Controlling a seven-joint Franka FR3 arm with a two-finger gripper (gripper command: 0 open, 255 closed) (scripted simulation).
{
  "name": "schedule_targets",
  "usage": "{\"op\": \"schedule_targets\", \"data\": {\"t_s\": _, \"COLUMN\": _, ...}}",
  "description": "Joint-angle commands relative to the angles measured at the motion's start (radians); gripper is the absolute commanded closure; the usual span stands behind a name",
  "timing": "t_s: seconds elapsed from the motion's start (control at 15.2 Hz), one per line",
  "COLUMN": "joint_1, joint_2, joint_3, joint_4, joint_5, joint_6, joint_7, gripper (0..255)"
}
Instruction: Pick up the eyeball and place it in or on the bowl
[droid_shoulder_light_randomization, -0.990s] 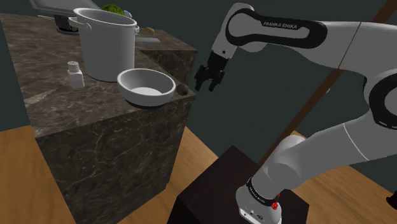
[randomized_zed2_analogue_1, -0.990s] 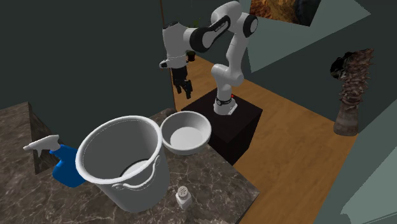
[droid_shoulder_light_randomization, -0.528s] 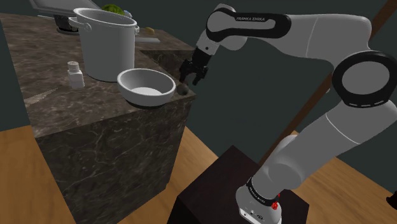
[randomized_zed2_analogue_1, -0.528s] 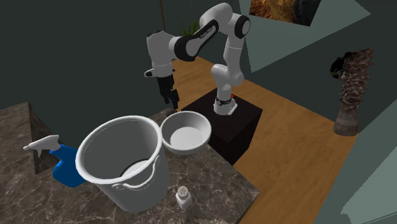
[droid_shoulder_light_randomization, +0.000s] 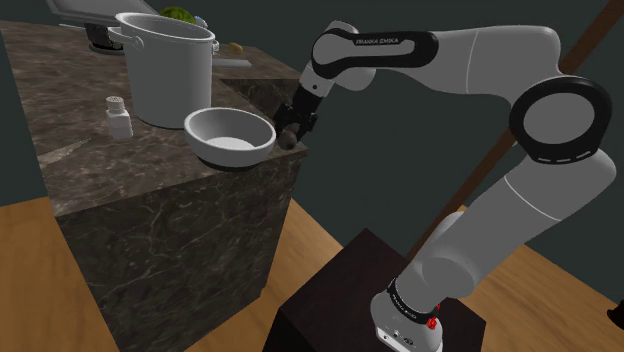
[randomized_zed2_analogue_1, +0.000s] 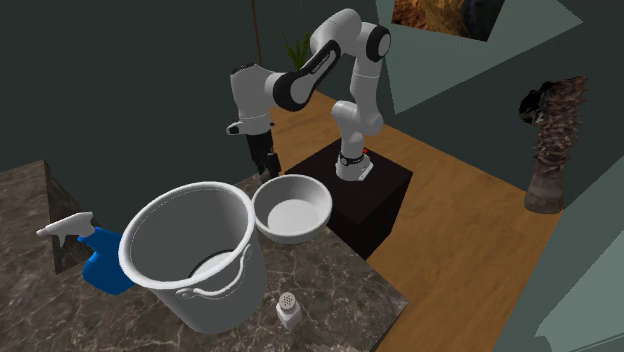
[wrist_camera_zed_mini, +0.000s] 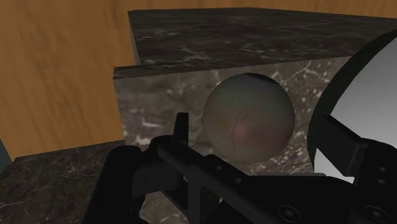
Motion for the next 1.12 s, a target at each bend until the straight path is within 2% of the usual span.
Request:
{"op": "schedule_targets", "data": {"t_s": 0.0, "joint_1": 0.001, "joint_2": 0.003, "joint_3": 0.001, "joint_4": -0.009, "joint_5": 0.002, "joint_6": 0.012, "joint_7": -0.003, "gripper": 0}}
{"op": "schedule_targets", "data": {"t_s": 0.46, "joint_1": 0.001, "joint_2": 0.003, "joint_3": 0.001, "joint_4": -0.008, "joint_5": 0.002, "joint_6": 0.012, "joint_7": -0.002, "gripper": 0}}
{"op": "schedule_targets", "data": {"t_s": 0.53, "joint_1": 0.001, "joint_2": 0.003, "joint_3": 0.001, "joint_4": -0.008, "joint_5": 0.002, "joint_6": 0.012, "joint_7": -0.002, "gripper": 255}}
{"op": "schedule_targets", "data": {"t_s": 1.06, "joint_1": 0.001, "joint_2": 0.003, "joint_3": 0.001, "joint_4": -0.009, "joint_5": 0.002, "joint_6": 0.012, "joint_7": -0.003, "gripper": 255}}
